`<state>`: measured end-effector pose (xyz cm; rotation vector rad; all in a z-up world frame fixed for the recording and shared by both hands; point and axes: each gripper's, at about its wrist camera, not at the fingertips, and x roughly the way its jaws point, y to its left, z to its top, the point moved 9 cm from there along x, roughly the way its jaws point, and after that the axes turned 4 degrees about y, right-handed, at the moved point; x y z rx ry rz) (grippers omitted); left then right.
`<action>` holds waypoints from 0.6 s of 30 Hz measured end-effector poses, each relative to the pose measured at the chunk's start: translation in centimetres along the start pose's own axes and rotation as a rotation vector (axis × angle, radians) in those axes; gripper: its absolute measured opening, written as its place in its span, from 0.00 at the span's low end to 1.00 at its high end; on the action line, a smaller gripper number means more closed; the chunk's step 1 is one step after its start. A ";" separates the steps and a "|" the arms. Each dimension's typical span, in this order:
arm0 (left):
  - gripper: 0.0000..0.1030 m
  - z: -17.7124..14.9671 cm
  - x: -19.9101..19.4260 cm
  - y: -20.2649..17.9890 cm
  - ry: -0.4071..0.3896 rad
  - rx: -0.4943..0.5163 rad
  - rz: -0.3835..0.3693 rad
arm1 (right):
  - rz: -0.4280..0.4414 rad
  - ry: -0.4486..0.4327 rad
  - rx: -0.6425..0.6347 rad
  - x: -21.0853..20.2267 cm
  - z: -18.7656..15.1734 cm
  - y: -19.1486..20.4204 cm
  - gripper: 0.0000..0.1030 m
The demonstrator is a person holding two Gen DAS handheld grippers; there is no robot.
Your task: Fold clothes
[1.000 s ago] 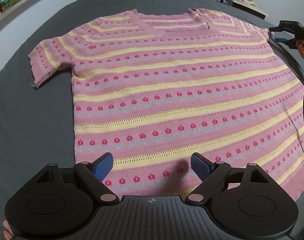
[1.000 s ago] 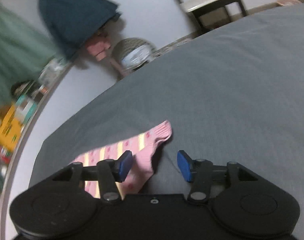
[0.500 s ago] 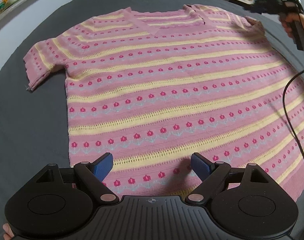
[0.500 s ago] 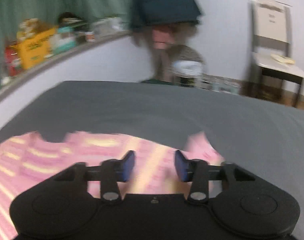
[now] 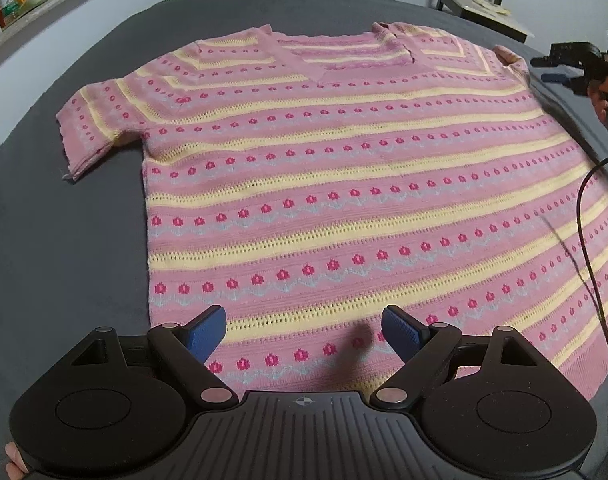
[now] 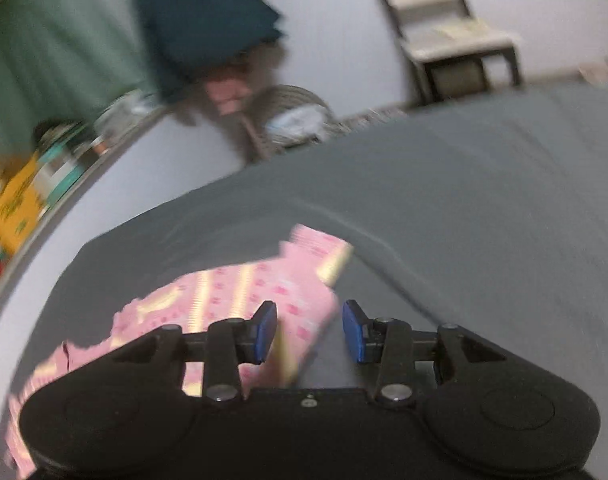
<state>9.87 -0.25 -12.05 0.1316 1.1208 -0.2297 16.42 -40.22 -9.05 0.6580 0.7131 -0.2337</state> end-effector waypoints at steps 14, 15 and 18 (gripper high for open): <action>0.83 -0.1 0.3 0.3 0.007 -0.012 -0.002 | -0.317 -0.026 -0.673 5.7 -3.1 8.8 0.27; 0.83 -0.1 0.3 0.2 0.005 -0.011 -0.004 | -0.359 -0.039 -0.760 5.7 -3.6 9.5 0.27; 0.83 0.0 0.3 0.2 0.003 -0.013 -0.006 | -0.399 -0.061 -0.712 5.3 -3.4 8.9 0.44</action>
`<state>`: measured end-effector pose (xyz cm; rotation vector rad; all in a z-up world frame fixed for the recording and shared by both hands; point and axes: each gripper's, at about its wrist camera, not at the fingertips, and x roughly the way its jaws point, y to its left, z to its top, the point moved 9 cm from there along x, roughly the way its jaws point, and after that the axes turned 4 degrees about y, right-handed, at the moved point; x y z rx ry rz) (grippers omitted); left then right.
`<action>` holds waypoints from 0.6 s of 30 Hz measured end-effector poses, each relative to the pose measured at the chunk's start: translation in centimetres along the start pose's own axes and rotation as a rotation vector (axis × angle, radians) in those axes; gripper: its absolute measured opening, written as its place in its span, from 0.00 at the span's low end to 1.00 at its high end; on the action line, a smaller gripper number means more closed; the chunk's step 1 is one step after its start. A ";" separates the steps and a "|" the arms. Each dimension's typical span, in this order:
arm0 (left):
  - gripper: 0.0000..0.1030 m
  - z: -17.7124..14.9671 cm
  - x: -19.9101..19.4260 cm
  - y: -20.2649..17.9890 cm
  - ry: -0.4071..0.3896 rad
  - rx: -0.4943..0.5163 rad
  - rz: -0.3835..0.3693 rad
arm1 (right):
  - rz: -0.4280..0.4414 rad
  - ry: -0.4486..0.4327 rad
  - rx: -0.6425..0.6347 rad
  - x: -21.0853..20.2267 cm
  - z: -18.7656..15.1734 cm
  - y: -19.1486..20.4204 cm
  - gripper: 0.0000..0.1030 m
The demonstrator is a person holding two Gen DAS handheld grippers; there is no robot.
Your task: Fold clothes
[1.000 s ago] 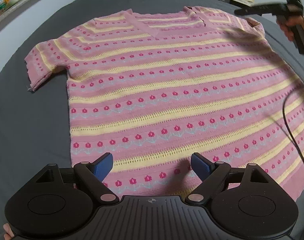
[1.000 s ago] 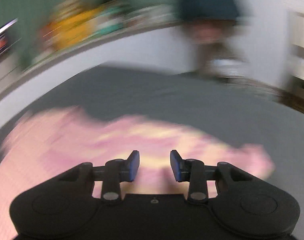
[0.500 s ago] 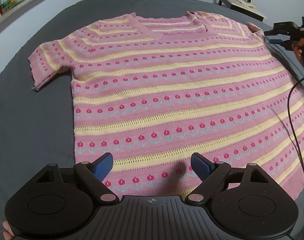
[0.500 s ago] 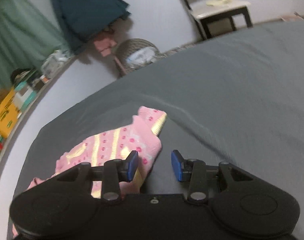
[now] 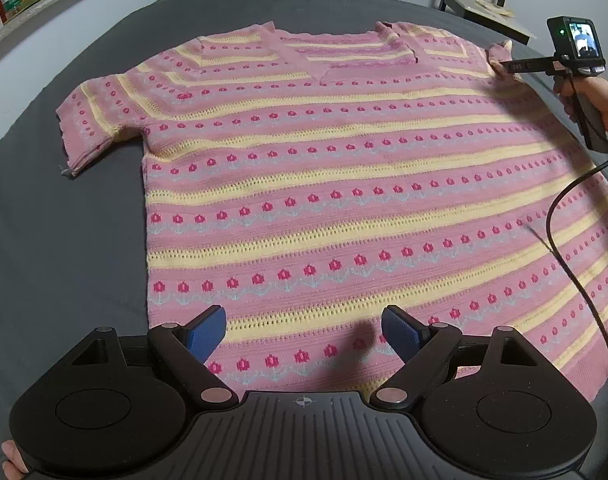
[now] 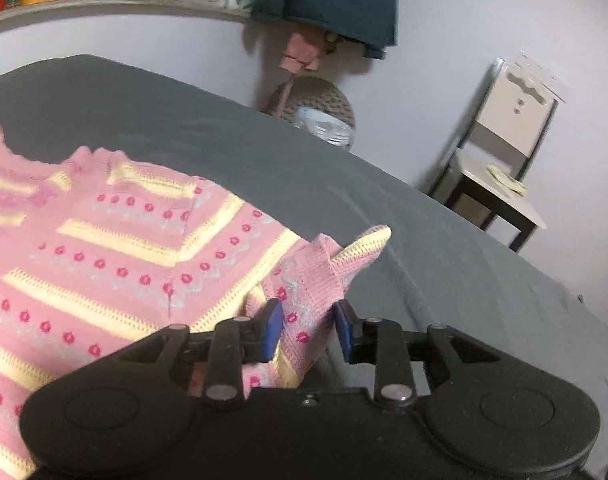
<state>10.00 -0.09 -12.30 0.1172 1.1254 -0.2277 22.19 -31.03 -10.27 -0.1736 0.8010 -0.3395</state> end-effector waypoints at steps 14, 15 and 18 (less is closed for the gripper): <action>0.83 -0.1 -0.2 0.2 -0.004 -0.006 0.000 | 0.060 -0.244 -0.509 -4.7 -1.1 4.5 0.16; 0.83 -0.1 -0.2 0.2 -0.004 -0.005 -0.001 | 0.050 -0.278 -0.642 -5.2 -2.1 5.8 0.16; 0.83 -0.1 -0.3 0.2 -0.008 0.000 -0.002 | 0.030 -0.359 -0.961 -6.4 -5.4 8.6 0.17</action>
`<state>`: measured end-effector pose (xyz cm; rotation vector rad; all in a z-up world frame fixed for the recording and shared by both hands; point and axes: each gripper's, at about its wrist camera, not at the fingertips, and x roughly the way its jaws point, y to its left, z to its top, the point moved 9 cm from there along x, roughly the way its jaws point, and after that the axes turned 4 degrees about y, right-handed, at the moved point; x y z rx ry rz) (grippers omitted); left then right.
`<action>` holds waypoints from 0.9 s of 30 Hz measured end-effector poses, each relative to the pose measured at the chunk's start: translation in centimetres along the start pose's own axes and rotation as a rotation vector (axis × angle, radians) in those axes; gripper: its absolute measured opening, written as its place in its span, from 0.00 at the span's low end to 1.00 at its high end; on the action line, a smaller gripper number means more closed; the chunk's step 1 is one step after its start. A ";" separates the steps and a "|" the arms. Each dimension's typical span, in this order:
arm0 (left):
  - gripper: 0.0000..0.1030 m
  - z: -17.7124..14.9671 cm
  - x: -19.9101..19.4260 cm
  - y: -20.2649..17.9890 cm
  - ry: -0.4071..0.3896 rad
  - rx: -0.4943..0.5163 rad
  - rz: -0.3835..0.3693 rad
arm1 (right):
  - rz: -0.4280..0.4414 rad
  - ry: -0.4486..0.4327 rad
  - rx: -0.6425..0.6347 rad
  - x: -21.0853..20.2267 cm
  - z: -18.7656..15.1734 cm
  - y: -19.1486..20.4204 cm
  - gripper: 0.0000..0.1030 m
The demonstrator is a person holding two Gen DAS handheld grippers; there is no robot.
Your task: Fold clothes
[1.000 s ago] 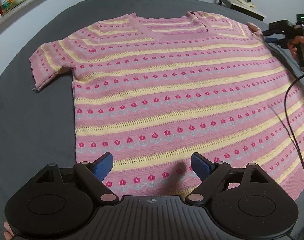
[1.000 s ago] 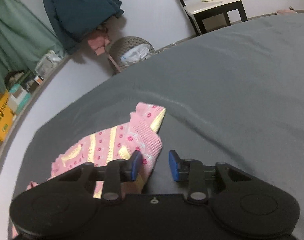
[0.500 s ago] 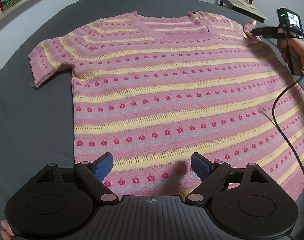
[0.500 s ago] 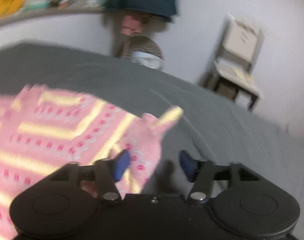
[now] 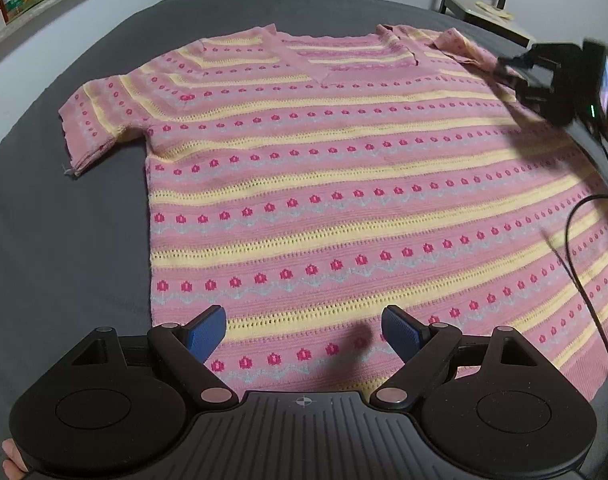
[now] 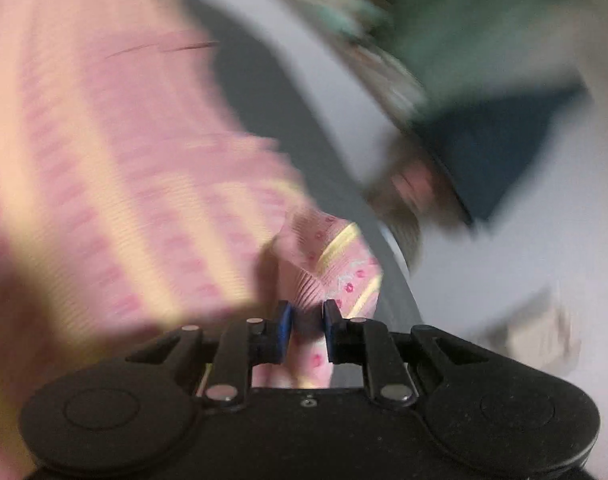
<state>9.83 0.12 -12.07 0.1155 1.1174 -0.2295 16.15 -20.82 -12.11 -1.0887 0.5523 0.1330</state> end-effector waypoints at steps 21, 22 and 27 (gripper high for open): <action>0.83 0.0 0.1 0.1 0.003 -0.013 -0.003 | 0.520 0.059 1.255 5.6 -8.8 -9.4 0.35; 0.83 0.0 0.1 0.1 0.001 -0.012 -0.002 | 0.530 0.084 1.227 6.1 -8.9 -9.0 0.35; 0.83 -0.1 0.2 0.2 0.009 -0.021 0.003 | 0.501 0.124 1.031 7.1 -7.6 -7.3 0.30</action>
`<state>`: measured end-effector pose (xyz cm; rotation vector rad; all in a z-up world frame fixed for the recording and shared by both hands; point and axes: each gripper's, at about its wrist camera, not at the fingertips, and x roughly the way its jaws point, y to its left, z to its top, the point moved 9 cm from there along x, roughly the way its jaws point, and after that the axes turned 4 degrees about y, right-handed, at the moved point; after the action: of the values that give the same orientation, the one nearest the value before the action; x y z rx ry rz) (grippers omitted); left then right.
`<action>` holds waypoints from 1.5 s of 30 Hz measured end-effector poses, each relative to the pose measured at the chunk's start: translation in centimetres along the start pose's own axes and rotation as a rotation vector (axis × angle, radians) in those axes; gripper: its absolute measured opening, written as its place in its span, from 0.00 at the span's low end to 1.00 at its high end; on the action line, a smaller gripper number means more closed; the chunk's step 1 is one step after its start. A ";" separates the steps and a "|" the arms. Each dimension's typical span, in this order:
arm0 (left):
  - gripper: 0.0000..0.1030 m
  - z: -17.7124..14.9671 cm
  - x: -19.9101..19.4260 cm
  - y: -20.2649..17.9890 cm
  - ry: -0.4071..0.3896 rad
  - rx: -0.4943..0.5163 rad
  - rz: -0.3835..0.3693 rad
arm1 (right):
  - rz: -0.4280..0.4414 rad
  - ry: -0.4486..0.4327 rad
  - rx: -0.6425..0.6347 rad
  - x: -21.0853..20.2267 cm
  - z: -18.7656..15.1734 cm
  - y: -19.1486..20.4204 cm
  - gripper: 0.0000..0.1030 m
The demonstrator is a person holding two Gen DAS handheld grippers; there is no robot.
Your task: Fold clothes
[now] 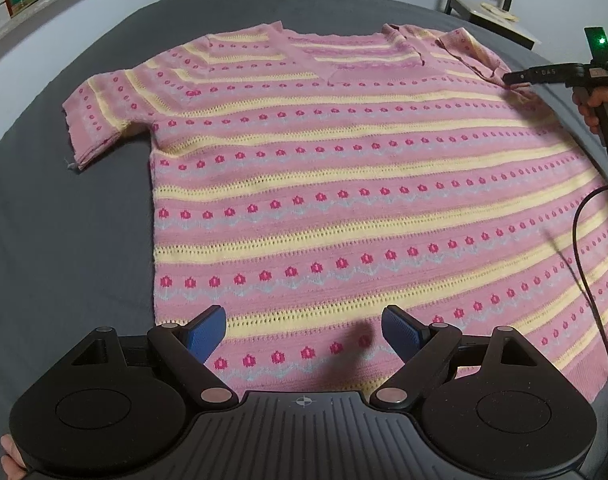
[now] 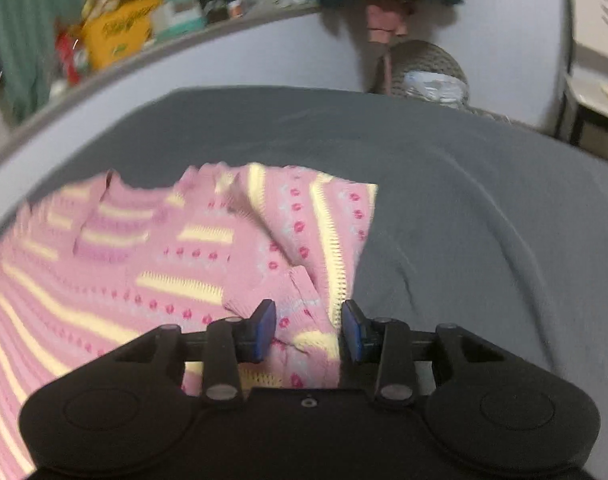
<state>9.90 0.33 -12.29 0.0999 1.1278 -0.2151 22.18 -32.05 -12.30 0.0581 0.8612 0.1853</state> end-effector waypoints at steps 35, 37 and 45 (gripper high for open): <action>0.83 -0.1 -0.2 0.9 -0.009 -0.056 -0.008 | -0.472 -0.326 0.246 -10.1 -5.9 -3.1 0.48; 0.83 -0.2 0.0 0.7 -0.001 -0.047 -0.010 | -0.411 -0.293 -0.051 -9.1 -4.8 0.4 0.49; 0.83 -0.2 -0.1 0.5 -0.003 -0.036 -0.006 | -0.304 -0.144 -0.371 -2.9 -3.1 5.5 0.48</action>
<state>9.78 0.88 -12.29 0.0640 1.1289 -0.2002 17.18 -27.28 -11.46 -0.4005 0.6714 0.0519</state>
